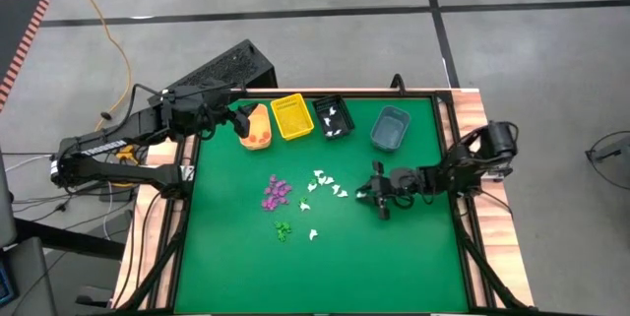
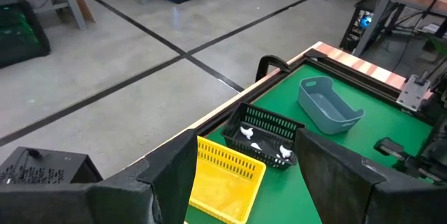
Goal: Sort Halloween decoration
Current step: Put the white ghost toy into the black bin
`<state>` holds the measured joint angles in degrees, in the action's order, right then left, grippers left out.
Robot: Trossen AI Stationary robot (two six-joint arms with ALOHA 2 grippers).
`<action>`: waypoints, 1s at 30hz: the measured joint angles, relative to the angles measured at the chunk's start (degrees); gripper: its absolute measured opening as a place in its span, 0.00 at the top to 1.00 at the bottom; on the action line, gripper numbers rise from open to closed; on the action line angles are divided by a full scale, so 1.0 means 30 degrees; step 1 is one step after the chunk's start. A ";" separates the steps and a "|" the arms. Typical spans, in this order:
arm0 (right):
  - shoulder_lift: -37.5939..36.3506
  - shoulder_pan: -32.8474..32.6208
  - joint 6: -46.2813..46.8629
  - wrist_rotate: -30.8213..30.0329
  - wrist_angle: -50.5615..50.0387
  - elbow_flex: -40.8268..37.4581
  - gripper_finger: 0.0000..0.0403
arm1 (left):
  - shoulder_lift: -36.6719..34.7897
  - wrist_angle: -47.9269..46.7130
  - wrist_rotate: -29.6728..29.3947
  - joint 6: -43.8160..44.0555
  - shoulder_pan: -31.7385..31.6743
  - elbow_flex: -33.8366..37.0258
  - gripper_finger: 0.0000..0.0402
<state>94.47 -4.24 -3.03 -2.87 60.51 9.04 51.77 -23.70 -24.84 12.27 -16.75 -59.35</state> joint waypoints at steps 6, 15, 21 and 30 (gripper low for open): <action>0.2448 0.0090 0.0849 -0.0015 0.1351 0.0032 0.66 | 0.0000 -0.0100 -0.0014 0.0000 0.0000 0.0000 0.42; 0.3568 0.0083 0.3592 -0.0543 0.1713 0.0029 0.75 | 0.0000 -0.0335 -0.0007 0.0000 0.0000 0.0000 0.42; 0.3433 0.0083 0.4981 -0.0583 0.2045 -0.0007 0.87 | 0.0000 -0.0335 -0.0007 0.0000 0.0000 0.0000 0.42; 0.1718 0.0083 0.8123 -0.1256 0.2074 0.0447 0.92 | 0.0000 -0.0248 0.0000 -0.0438 0.0005 0.0002 0.42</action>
<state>99.63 -3.99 21.34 -6.64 66.73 10.38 51.77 -24.45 -24.84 10.96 -16.74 -59.35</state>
